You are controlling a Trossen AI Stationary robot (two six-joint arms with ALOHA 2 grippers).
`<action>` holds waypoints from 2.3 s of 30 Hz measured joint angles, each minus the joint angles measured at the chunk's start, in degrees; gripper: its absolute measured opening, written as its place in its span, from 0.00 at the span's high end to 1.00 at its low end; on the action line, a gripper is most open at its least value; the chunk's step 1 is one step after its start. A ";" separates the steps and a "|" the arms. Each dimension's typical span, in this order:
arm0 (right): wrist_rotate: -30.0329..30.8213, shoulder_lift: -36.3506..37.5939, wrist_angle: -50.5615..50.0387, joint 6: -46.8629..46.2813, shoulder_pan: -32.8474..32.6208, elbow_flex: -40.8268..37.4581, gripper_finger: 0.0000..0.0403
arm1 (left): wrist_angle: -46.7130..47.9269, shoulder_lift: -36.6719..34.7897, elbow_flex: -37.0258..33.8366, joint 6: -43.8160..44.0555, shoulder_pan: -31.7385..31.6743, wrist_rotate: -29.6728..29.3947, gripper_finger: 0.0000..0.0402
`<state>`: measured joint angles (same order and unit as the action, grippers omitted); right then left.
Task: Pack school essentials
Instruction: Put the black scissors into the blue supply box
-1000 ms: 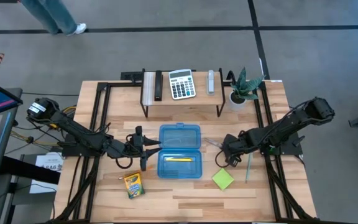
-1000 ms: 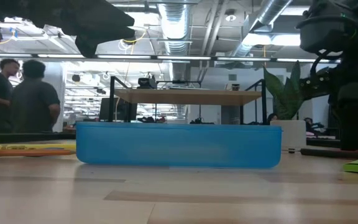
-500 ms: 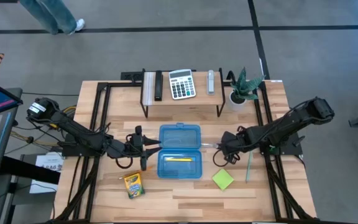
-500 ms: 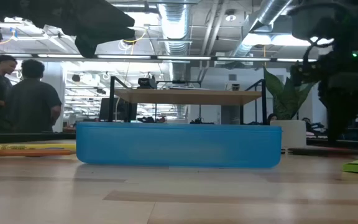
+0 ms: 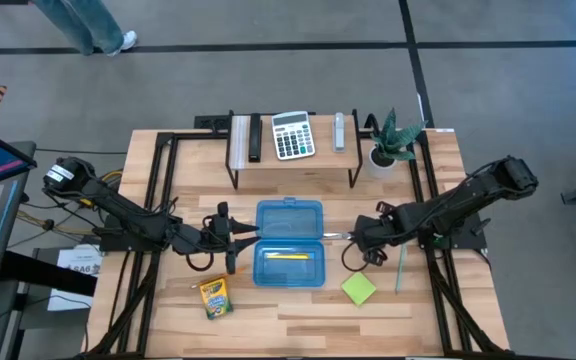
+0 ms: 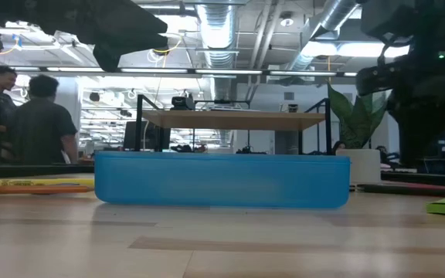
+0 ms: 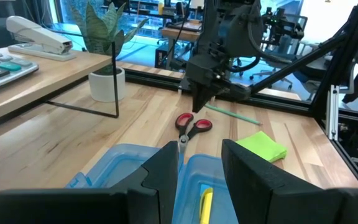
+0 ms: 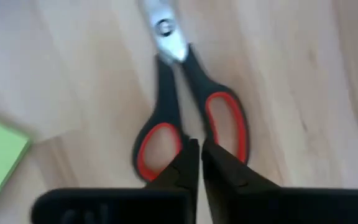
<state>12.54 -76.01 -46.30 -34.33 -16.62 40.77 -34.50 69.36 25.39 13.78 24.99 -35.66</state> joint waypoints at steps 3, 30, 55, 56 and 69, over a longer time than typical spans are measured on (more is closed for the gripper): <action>-1.17 -0.22 0.24 2.50 -0.83 0.01 0.76 | -0.01 0.00 0.00 0.00 -0.01 0.00 0.72; -5.03 -6.86 7.06 10.36 6.92 -5.87 0.56 | -0.01 0.00 0.00 0.12 -0.02 0.34 0.72; -5.34 0.92 -4.21 1.46 8.18 -6.46 0.95 | -0.03 0.00 0.00 0.48 -0.01 0.28 0.72; -5.31 1.48 -3.97 1.32 8.15 -6.45 0.96 | -0.07 0.00 0.00 0.48 0.00 0.28 0.72; -5.21 2.58 -3.74 0.18 7.57 -5.66 0.99 | -0.19 0.00 0.00 0.46 -0.01 0.27 0.72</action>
<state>7.33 -73.43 -50.04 -34.15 -9.05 35.11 -34.68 69.36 25.39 14.24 24.98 -35.39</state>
